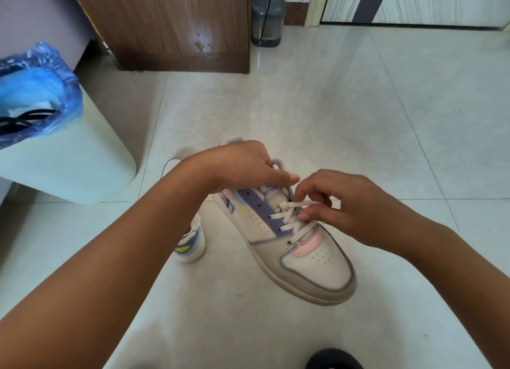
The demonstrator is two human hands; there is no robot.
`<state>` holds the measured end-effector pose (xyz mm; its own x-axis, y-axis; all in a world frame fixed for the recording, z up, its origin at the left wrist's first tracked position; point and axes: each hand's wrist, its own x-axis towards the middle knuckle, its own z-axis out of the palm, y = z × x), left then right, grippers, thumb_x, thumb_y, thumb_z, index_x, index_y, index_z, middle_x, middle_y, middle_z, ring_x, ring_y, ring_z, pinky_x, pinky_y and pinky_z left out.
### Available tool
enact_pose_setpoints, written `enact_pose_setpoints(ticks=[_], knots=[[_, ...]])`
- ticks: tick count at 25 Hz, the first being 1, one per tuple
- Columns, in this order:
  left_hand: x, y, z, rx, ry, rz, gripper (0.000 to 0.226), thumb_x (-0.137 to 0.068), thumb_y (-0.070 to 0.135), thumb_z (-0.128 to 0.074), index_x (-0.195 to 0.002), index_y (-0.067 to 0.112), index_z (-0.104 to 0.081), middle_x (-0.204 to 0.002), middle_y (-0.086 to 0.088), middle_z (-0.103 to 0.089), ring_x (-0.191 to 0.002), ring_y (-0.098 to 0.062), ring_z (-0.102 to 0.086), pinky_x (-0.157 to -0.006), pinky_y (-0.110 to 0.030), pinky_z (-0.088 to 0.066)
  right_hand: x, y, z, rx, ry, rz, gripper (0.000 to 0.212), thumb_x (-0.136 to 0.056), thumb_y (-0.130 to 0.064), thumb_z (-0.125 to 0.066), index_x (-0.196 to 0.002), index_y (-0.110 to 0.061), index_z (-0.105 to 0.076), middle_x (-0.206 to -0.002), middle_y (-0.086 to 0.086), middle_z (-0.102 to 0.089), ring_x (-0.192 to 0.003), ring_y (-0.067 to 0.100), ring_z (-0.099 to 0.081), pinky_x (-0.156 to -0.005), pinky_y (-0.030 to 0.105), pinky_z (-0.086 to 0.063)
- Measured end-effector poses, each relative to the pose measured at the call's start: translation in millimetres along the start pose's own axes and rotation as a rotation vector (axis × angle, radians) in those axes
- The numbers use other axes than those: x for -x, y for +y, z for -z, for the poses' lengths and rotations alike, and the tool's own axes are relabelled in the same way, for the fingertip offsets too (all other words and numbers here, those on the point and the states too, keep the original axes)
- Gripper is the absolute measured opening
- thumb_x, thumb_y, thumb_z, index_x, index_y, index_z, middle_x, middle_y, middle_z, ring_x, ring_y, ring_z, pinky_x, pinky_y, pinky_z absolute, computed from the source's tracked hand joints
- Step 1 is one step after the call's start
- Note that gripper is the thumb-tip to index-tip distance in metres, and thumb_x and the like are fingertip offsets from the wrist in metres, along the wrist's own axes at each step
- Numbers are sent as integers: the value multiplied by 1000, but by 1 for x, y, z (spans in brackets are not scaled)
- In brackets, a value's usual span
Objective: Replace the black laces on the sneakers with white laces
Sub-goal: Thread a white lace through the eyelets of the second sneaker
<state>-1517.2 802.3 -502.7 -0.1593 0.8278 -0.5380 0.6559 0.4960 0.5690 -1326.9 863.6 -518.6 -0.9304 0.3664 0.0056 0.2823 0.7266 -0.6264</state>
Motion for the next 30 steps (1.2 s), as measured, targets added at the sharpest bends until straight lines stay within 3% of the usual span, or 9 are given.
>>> enact_pose_setpoints(ticks=[2,5,8,11,14,19,23,27,30], knots=[[1,0,-1,-3,-2,6,51,-78,58,-63,-51,16,-52,-43,7,-44,-42,-10,-40,-49,-23,-32,-3,0,-1,158,50,88,14,-85,-35,-55,-87,-24,-63,-72,-16,-47,-68,-1,-46,-58,13,-35],[1,0,-1,11,-21,15,48,-78,58,-62,-61,13,-61,-53,2,-51,-48,-12,-44,-54,-24,-36,-4,2,-5,288,137,180,23,-90,-31,-48,-83,-16,-64,-77,-2,-54,-66,13,-49,-55,25,-41],[1,1,-1,54,-32,27,48,-80,57,-61,-69,10,-65,-58,-1,-56,-51,-14,-50,-58,-28,-44,-7,-6,-5,-161,53,-102,19,-94,-23,-54,-76,-27,-55,-82,-8,-55,-76,11,-53,-71,20,-42],[2,2,-5,23,-36,34,49,-82,60,-58,-66,14,-59,-53,2,-50,-47,-11,-46,-53,-23,-42,-14,-3,0,-430,-75,-405,21,-94,-23,-53,-73,-24,-59,-66,-11,-57,-64,7,-54,-70,23,-45],[4,2,-8,54,-73,32,48,-84,58,-55,-69,13,-61,-58,0,-48,-49,-10,-45,-52,-23,-41,-17,-2,2,-157,-168,-396,24,-95,-30,-50,-71,-29,-53,-65,-11,-51,-59,2,-46,-59,15,-37],[1,-7,-13,242,-110,28,49,-83,57,-58,-84,11,-72,-79,-6,-71,-74,-24,-67,-79,-39,-55,-15,4,-4,173,-70,-209,17,-95,-32,-46,-79,-28,-47,-88,-11,-44,-86,12,-37,-81,29,-35],[0,-20,-19,483,-240,-124,10,-89,15,-63,-95,10,-70,-98,-11,-73,-85,-17,-68,-85,-34,-54,-10,17,3,69,-54,-322,7,-95,-33,-49,-92,-28,-53,-94,-16,-50,-95,7,-46,-73,16,-36],[-3,-25,-26,631,-236,-175,26,-86,-7,-58,-112,-2,-61,-106,-9,-71,-93,-14,-68,-79,-20,-55,-5,10,-2,7,226,-258,12,-90,-27,-59,-100,-24,-64,-93,-15,-60,-90,6,-56,-76,10,-39],[-5,-25,-31,689,-222,-130,26,-86,-4,-60,-112,0,-63,-107,-11,-71,-97,-21,-68,-83,-30,-54,-3,9,-18,39,200,-197,26,-86,-22,-66,-111,-17,-61,-97,-9,-57,-90,13,-57,-80,24,-45]])
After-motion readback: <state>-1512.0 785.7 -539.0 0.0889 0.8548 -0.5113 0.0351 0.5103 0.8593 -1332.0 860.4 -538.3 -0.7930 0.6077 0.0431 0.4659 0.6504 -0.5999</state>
